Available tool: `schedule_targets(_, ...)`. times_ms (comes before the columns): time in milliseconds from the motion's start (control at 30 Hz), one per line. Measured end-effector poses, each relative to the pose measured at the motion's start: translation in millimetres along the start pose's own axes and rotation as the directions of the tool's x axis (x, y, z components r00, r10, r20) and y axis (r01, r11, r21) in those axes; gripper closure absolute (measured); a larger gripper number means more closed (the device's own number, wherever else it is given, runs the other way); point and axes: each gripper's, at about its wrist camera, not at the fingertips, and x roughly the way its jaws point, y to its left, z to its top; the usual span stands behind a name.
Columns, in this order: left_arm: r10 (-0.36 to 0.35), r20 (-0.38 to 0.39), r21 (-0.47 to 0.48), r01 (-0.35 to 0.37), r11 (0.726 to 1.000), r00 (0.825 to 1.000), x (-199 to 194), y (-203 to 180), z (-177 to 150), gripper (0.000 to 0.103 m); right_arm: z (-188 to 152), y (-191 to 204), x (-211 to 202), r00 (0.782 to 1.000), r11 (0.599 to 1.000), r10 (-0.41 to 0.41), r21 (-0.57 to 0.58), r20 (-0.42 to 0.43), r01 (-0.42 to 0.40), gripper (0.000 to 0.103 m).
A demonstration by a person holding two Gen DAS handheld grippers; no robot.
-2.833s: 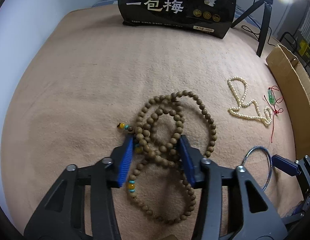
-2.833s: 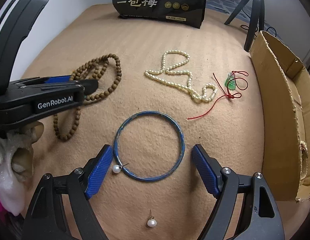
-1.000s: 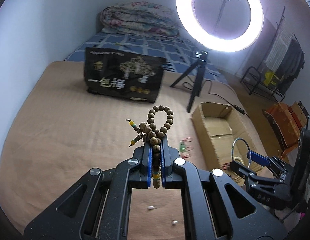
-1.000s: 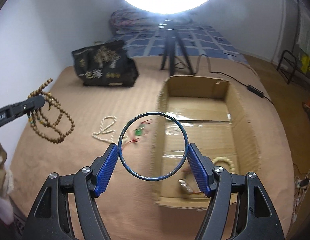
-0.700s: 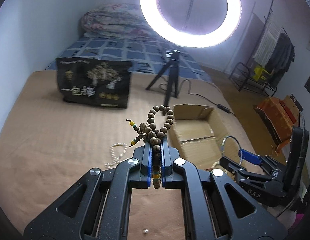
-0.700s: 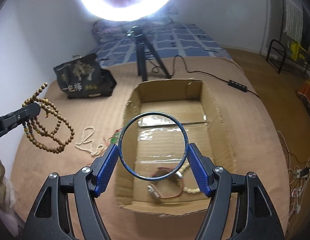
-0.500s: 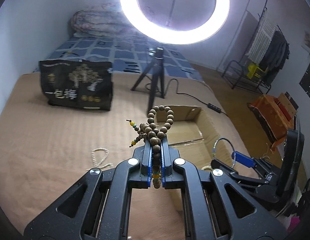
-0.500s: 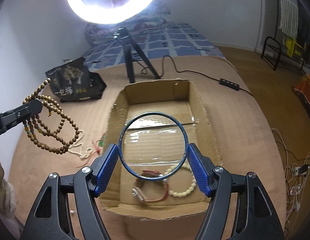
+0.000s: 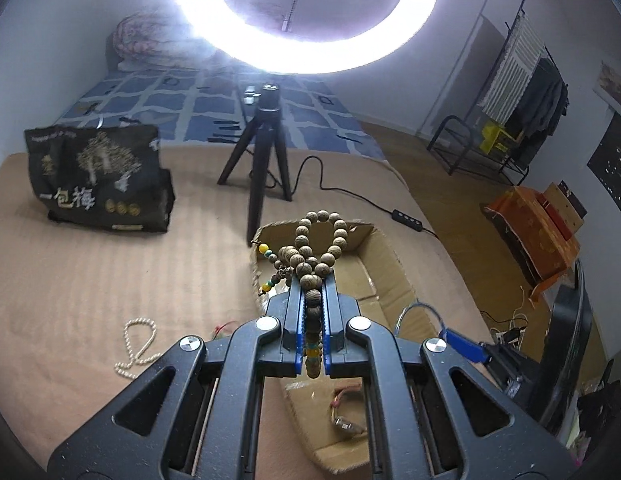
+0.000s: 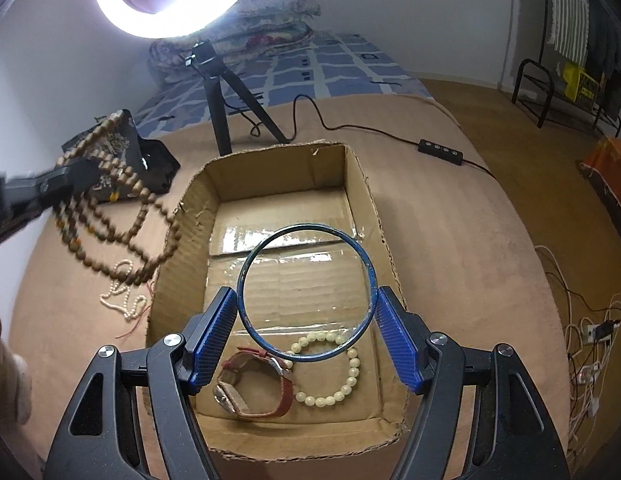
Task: Organize jewelry
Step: 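Carry the mala and bangle into the cardboard box and open both grippers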
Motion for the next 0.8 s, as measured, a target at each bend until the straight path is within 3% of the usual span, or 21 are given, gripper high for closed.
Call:
schedule_targets(300, 0.01, -0.037, 0.034, -0.009, 0.999, 0.999, 26.8, -6.7, 2.3, 0.099, 1.0, 4.4, 10.6, 1.0, 1.0, 0.012, -0.009, -0.014, -0.013, 0.032)
schedule_targets(333, 0.006, -0.048, 0.03, -0.005, 1.0, 0.999, 30.3, -5.6, 1.7, 0.096, 0.4, 5.6, 12.1, 1.0, 1.0, 0.012, -0.015, -0.016, -0.012, 0.032)
schedule_targets(433, 0.005, -0.061, 0.037, -0.003, 0.999, 0.998, 36.8, -4.6, -0.5, 0.075, -2.0, 8.2, 15.9, 0.999, 0.999, -0.009, -0.033, -0.035, 0.008, 0.031)
schedule_targets(467, 0.012, -0.06, 0.039, -0.009, 0.999, 0.998, 37.6, -4.1, -0.9, 0.073, -2.8, 8.6, 16.4, 0.999, 0.999, -0.015, -0.04, -0.039, 0.013, 0.03)
schedule_targets(800, 0.028, -0.05, 0.035, -0.026, 0.999, 0.998, 26.1, 0.6, 1.3, 0.073, -0.5, 6.0, 5.1, 1.0, 1.0, -0.01, -0.019, -0.022, 0.01, 0.029)
